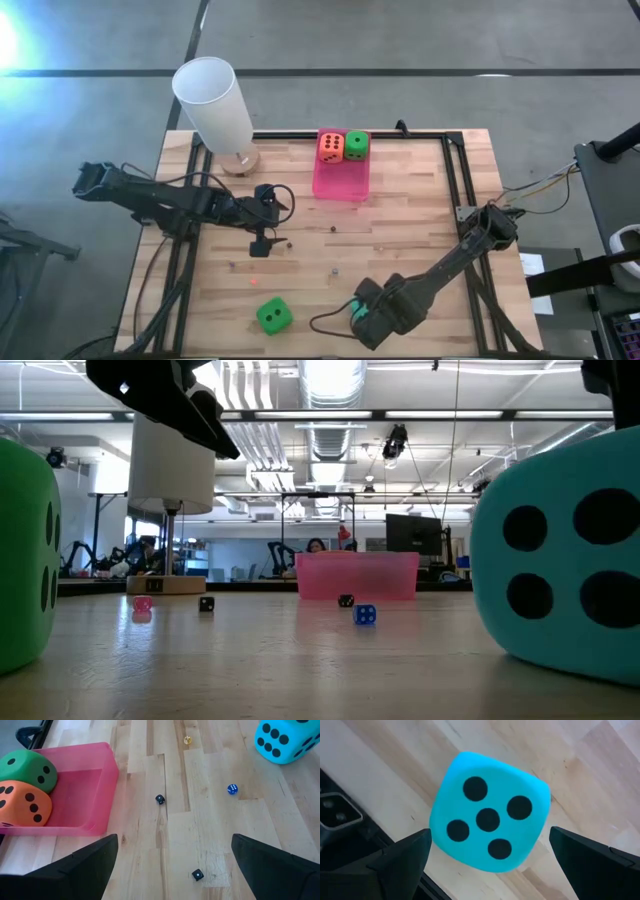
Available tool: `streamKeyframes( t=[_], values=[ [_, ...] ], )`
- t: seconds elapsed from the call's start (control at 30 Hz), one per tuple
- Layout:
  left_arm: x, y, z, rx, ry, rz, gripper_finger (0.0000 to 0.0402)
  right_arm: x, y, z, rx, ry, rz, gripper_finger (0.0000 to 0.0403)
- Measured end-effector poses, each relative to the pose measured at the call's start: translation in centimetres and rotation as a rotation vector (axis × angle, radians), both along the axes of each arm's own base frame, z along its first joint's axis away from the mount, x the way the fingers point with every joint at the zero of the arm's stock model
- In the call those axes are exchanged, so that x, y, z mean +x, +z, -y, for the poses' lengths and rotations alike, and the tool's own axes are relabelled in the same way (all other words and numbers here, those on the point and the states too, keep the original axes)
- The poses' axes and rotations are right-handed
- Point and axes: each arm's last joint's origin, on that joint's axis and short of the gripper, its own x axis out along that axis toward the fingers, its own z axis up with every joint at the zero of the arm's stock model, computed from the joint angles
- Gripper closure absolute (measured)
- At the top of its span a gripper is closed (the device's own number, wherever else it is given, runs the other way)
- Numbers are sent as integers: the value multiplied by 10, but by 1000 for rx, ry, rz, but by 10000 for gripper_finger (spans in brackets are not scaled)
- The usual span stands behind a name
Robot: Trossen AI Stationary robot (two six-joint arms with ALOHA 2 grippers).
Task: Pick & Place Dice
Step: Put the big blue dice into the red container
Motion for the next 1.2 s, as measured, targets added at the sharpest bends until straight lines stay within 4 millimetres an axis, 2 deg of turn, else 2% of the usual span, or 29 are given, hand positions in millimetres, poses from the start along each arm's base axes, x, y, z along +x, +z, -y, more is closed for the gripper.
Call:
streamKeyframes(
  t=[0.3, 1.2],
  values=[
    [0, 0, 0, 0, 0, 0, 9, 7, -1, 8, 15, -123, -1, 3],
    [0, 0, 0, 19, -17, -2, 9, 10, -8, 14, 23, -159, -12, 3]
  ],
)
